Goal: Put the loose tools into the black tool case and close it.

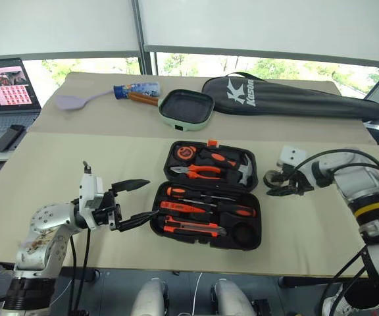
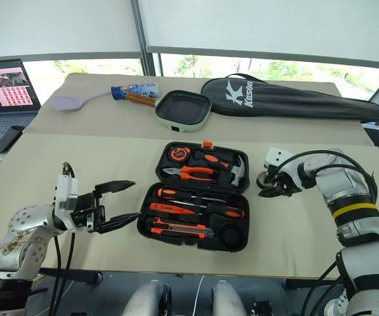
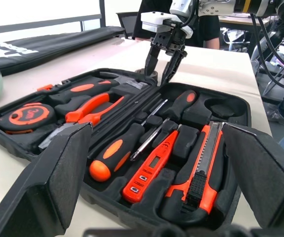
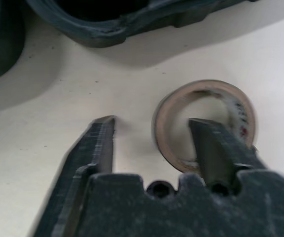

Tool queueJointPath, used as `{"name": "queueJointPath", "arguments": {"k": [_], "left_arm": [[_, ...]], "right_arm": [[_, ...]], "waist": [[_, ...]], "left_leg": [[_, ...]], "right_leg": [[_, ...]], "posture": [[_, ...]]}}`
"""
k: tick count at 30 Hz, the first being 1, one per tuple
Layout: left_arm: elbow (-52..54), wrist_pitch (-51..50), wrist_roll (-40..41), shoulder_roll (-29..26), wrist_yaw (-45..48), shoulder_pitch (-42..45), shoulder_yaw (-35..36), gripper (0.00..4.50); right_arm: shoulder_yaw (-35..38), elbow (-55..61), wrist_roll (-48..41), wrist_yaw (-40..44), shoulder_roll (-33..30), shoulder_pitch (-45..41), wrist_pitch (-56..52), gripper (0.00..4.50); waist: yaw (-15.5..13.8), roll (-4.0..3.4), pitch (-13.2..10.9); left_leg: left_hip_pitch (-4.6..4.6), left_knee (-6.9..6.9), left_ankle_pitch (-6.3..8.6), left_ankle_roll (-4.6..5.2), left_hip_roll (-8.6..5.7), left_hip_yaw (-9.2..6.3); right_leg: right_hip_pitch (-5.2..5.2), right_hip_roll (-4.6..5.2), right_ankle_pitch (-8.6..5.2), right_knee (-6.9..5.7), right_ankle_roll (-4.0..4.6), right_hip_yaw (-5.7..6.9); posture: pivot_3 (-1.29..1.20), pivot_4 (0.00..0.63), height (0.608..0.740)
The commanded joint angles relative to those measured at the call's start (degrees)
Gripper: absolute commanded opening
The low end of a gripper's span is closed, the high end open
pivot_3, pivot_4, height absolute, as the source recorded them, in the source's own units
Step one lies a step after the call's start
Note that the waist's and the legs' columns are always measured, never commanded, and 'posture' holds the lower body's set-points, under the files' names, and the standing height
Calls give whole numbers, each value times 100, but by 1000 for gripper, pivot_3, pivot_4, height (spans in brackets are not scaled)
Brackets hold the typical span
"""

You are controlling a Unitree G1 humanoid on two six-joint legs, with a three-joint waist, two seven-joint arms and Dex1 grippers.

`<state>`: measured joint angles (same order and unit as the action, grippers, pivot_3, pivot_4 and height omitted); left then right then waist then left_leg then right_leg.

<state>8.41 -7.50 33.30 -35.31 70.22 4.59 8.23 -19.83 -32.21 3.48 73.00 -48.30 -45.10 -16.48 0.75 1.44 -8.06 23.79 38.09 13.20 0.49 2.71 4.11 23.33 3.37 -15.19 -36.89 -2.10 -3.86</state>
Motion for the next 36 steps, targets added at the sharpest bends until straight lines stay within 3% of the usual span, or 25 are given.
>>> {"name": "queueJointPath", "arguments": {"k": [1, 4, 7, 11, 14, 18, 24, 35, 36], "left_arm": [[222, 144, 30, 30, 2, -20, -6, 4500], [266, 142, 43, -28, 202, -50, -110, 4500], [279, 278, 47, -70, 474, -94, -157, 4500], [229, 555, 42, -222, 924, -158, -149, 4500], [100, 741, -61, -369, 1186, -210, -184, 4500], [3, 825, -101, -404, 1232, -209, -228, 4500], [63, 782, -151, -403, 1173, -275, -281, 4500], [-229, 956, -221, -454, 1290, -274, -277, 4500], [-272, 987, -224, -446, 1305, -270, -274, 4500]], "right_arm": [[152, -28, 32, 134, 2, -203, 247, 1092], [263, -12, -8, 220, -74, -259, 361, 50], [443, 437, -275, 645, -270, -266, 151, 50], [867, 2482, -1697, 1740, -500, 112, -965, 50], [909, 4018, -2392, 1784, -655, 672, -1826, 50], [756, 5295, -2650, 1307, -774, 1433, -2404, 50], [303, 5786, -2215, 804, -915, 2054, -2442, 50], [-240, 5584, -1844, 535, -906, 1883, -2617, 50], [-244, 5593, -1896, 551, -894, 1851, -2705, 403]], "waist": [[3, 0, 0], [4, 0, 0], [-1, -3, -2], [-1, -8, -6], [6, -7, -5], [-14, -3, -6], [-19, 3, -7], [-1, 5, -8], [-1, 5, -8]], "left_leg": [[-2, 0, 0, 0, 0, 0], [-3, 1, -1, -1, 0, 0], [-2, 1, -1, -1, -1, 1], [0, 1, -1, -1, 1, 1], [-3, 0, 1, 0, 13, -25], [-4, 1, 0, -1, 10, -38], [-1, 25, 0, -1, 3, -38], [-2, 26, 0, -1, 6, -37], [-2, 26, 0, -1, 6, -37]], "right_leg": [[0, 0, 0, -3, 0, 0], [0, 0, 0, -7, 0, 0], [0, 0, 0, -7, 0, 0], [8, 0, 0, -11, 0, -2], [4, -9, -1, -12, 4, 1], [0, 1, -2, -12, 5, 7], [-6, 3, 1, -13, -2, 7], [-3, -3, 1, -17, 0, 7], [-2, -3, 1, -17, -1, 7]], "posture": [[0, 150, 740], [0, 150, 740], [0, 150, 740], [0, 150, 740], [0, 150, 740], [0, 150, 740], [0, 150, 740], [0, 150, 740], [0, 150, 740]]}}
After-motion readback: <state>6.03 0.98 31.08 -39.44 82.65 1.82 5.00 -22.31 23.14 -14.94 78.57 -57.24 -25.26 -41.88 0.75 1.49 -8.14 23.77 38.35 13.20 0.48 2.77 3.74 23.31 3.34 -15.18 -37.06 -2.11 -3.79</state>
